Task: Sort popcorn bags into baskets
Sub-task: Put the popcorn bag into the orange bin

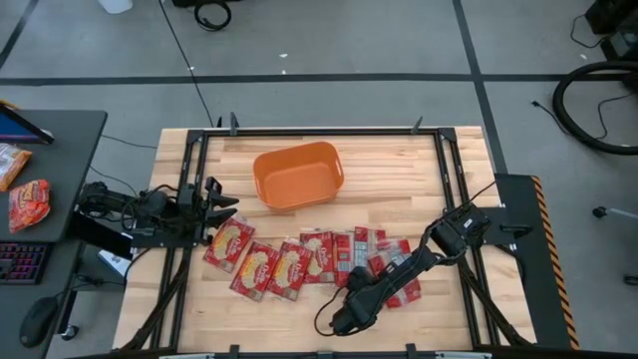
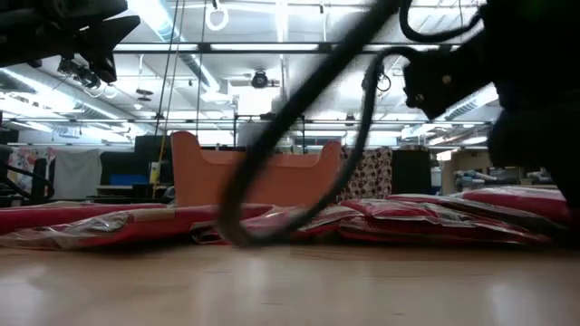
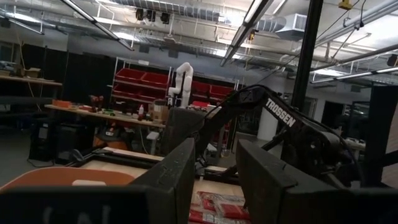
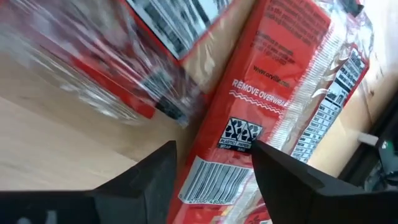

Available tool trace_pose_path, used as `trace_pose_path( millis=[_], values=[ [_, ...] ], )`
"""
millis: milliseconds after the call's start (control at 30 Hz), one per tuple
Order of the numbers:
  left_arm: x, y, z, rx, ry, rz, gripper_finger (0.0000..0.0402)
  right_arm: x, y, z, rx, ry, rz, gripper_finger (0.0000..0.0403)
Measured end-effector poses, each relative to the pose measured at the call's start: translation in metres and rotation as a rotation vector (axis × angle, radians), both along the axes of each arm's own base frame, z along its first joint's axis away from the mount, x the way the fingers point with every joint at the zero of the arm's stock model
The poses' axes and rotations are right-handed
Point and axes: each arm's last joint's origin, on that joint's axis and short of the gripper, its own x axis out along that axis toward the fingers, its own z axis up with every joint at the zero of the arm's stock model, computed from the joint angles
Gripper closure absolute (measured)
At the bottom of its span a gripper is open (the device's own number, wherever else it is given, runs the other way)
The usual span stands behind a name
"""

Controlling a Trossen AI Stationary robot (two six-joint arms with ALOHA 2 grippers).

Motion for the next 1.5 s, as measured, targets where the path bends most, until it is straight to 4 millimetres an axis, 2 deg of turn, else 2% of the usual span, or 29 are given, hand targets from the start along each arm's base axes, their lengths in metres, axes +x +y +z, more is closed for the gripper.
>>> trace_pose_path(
  millis=[167, 567, 933, 1133, 1300, 1500],
  values=[
    [0.000, 0.000, 0.000, 0.000, 0.000, 0.000, 0.0278, -0.005, -0.001, -0.006, 0.024, 0.053, 0.006, 0.0235],
    [0.000, 0.000, 0.000, 0.000, 0.000, 0.000, 0.0278, -0.004, 0.000, -0.004, 0.095, 0.093, 0.081, 0.0392],
    [0.000, 0.000, 0.000, -0.001, 0.000, 0.000, 0.0278, 0.005, 0.004, 0.010, 0.125, 0.032, 0.182, 0.0397],
    [0.000, 0.000, 0.000, -0.001, 0.000, 0.000, 0.0278, 0.015, 0.002, 0.029, 0.075, -0.069, 0.285, 0.0399],
    [0.000, 0.000, 0.000, 0.000, 0.004, 0.000, 0.0278, 0.028, 0.001, 0.049, -0.021, -0.173, 0.463, 0.0400],
    [0.001, 0.000, -0.002, 0.003, 0.016, 0.000, 0.0278, 0.045, -0.011, 0.073, -0.115, -0.260, 0.575, 0.0401]
  ],
)
